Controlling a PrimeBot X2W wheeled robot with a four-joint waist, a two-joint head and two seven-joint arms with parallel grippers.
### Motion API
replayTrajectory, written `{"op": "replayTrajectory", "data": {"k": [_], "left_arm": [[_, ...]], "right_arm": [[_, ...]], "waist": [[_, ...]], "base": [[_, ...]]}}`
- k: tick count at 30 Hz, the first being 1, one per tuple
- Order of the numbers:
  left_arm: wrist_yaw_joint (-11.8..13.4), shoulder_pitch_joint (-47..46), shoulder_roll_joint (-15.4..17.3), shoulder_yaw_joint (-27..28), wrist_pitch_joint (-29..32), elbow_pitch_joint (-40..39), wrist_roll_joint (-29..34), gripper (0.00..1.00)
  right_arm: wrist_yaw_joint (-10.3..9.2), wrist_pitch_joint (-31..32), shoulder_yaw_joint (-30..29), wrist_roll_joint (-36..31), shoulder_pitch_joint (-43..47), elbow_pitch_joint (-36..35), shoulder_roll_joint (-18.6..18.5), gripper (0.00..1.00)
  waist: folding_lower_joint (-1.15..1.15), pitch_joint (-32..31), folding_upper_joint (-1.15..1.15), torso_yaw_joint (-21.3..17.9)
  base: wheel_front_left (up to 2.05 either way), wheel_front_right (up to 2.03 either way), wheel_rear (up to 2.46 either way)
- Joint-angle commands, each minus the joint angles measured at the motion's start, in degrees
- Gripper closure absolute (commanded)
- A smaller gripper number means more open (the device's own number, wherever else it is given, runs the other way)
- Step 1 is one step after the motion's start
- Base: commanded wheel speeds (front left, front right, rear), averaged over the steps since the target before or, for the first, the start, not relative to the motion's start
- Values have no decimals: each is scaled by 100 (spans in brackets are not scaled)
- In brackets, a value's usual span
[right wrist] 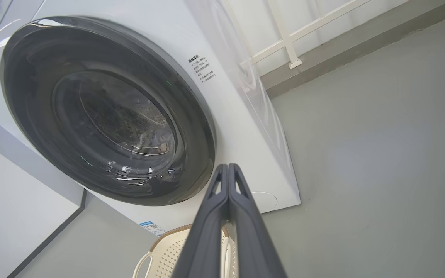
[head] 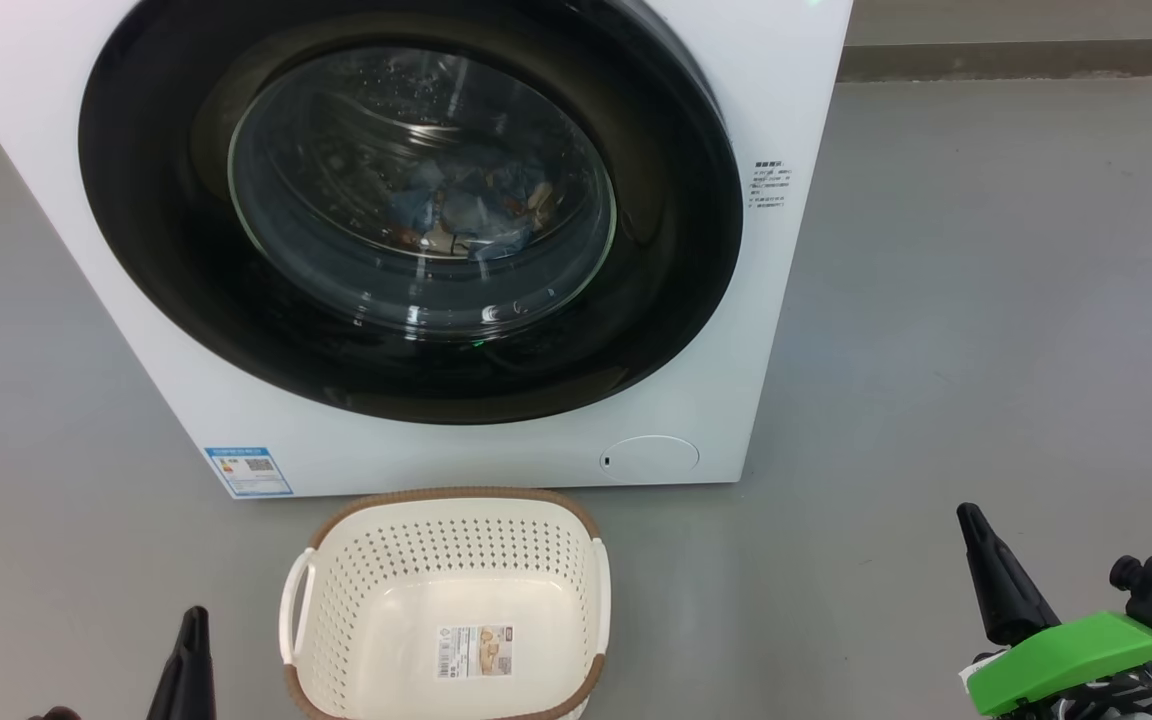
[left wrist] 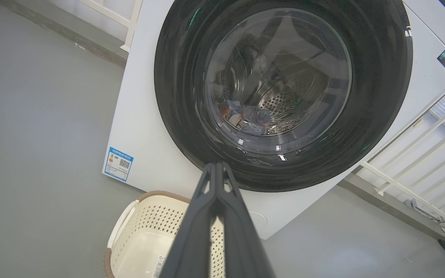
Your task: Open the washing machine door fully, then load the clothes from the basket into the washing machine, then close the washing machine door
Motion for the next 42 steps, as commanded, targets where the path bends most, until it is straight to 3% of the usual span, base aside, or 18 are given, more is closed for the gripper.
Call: {"op": "replayTrajectory", "data": {"k": [1, 42], "left_arm": [[-3, -289, 39, 108, 24, -95, -116, 100], [-12, -636, -32, 355, 681, 169, -2506, 100]], "right_arm": [[-4, 29, -33, 142, -181, -159, -38, 100], [-9, 704, -472, 2249, -180, -198, 376, 100]], "waist": [[0, 0, 0, 0], [0, 22, 0, 0]], "base": [[0, 0, 0], [0, 0, 0]]}}
